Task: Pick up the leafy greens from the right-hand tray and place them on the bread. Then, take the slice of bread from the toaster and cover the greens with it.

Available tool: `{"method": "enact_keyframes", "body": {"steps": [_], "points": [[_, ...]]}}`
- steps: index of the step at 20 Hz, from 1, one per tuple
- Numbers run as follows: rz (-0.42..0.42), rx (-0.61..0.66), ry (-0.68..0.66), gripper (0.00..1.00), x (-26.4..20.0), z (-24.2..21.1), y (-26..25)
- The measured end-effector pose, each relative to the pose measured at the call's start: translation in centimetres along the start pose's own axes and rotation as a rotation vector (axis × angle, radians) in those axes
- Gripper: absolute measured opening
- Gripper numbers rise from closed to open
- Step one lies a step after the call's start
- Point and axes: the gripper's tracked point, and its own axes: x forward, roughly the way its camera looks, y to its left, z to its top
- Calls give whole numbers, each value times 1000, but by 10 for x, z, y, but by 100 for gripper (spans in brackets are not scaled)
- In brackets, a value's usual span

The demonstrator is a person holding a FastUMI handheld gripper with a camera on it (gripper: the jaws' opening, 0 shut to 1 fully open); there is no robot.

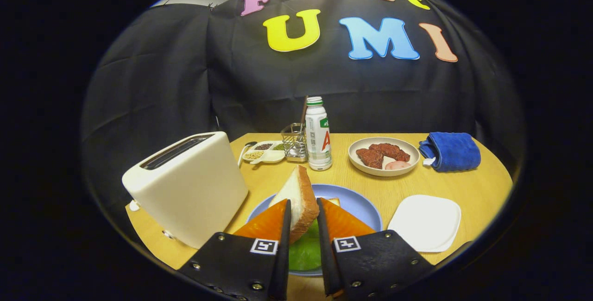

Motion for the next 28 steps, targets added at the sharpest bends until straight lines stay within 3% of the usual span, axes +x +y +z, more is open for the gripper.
{"method": "enact_keyframes", "body": {"steps": [2,6,7,10,18,21,24,28], "points": [[-2,3,11,34,1,-3,-4],[-28,20,22,34,-3,-1,-15],[-52,14,12,39,-5,1,-22],[-86,16,-40,45,-13,16,-31],[-100,32,-214,45,-53,70,-49],[-102,2,-265,45,-70,87,-63],[-170,-71,-314,45,-90,99,-100],[-166,-169,-393,44,-122,107,-140]]}}
